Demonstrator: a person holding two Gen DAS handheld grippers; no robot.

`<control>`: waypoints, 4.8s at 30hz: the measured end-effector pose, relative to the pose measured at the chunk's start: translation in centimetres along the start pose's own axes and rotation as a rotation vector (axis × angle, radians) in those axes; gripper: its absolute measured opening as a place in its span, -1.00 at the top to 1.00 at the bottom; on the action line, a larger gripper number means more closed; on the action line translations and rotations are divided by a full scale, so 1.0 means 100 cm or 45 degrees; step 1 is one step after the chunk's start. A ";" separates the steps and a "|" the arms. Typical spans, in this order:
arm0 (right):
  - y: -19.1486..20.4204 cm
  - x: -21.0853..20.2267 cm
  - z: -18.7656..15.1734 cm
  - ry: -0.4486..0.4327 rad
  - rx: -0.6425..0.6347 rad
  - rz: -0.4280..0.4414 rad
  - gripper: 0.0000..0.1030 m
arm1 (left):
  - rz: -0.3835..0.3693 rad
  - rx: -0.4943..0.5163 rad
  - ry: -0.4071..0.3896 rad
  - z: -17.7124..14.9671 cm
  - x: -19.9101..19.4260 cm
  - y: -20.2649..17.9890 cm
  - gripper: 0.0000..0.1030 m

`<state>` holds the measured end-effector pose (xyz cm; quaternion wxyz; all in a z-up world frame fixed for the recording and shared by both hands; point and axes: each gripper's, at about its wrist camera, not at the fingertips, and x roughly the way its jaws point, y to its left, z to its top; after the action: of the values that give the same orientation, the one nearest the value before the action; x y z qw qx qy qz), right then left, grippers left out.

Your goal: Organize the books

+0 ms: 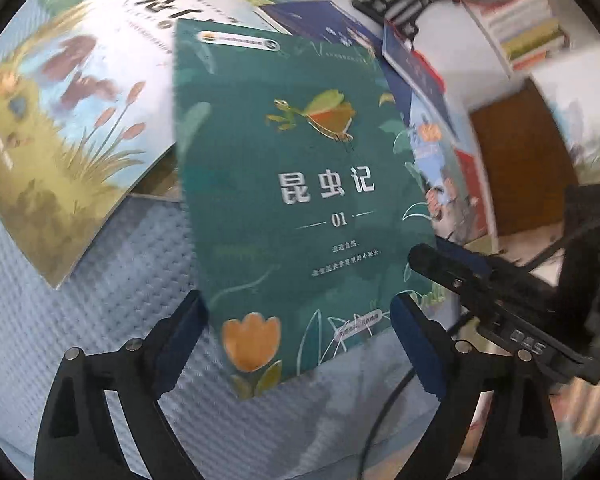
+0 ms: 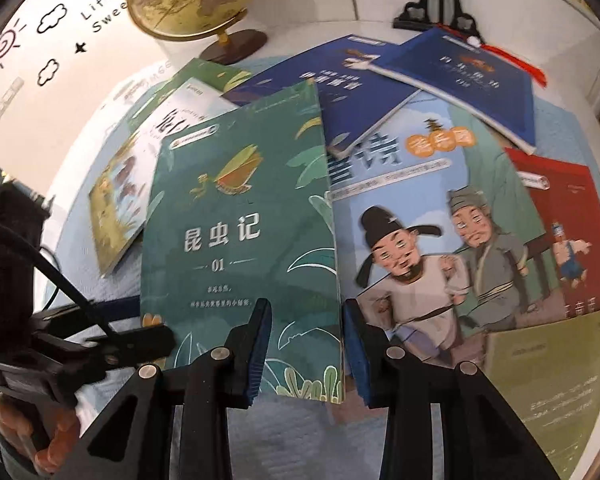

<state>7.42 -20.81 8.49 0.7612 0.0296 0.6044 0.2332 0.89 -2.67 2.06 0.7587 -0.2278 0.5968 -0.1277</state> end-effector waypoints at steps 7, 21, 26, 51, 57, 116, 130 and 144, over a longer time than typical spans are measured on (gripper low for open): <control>-0.009 -0.009 -0.014 0.005 -0.004 -0.009 0.29 | -0.089 0.038 -0.123 -0.016 -0.027 -0.009 -0.19; -0.034 -0.015 -0.020 -0.004 0.118 0.192 0.28 | -0.173 -0.046 -0.179 -0.018 -0.009 -0.019 0.74; -0.040 -0.033 -0.017 0.001 0.151 0.267 0.16 | -0.378 -0.119 -0.228 -0.006 -0.032 -0.023 0.75; -0.005 -0.042 -0.015 -0.086 0.020 0.314 0.56 | -0.050 0.096 -0.177 -0.015 -0.036 -0.061 0.68; 0.039 -0.074 -0.025 -0.210 -0.147 0.158 0.56 | -0.090 0.185 -0.235 -0.010 -0.062 -0.056 0.68; 0.229 0.063 0.022 -0.014 0.055 0.139 0.13 | 0.133 0.274 -0.206 0.089 -0.149 0.190 0.18; 0.156 0.038 -0.002 -0.181 0.443 0.060 0.13 | 0.078 0.442 -0.096 0.147 -0.062 0.122 0.13; 0.154 0.066 0.010 -0.118 0.496 0.113 0.13 | 0.269 0.476 -0.172 0.178 -0.044 0.110 0.11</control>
<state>4.53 -4.33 7.78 0.7571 0.2136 0.6005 0.1437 16.09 12.36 3.56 0.8352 -0.0274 0.5310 -0.1405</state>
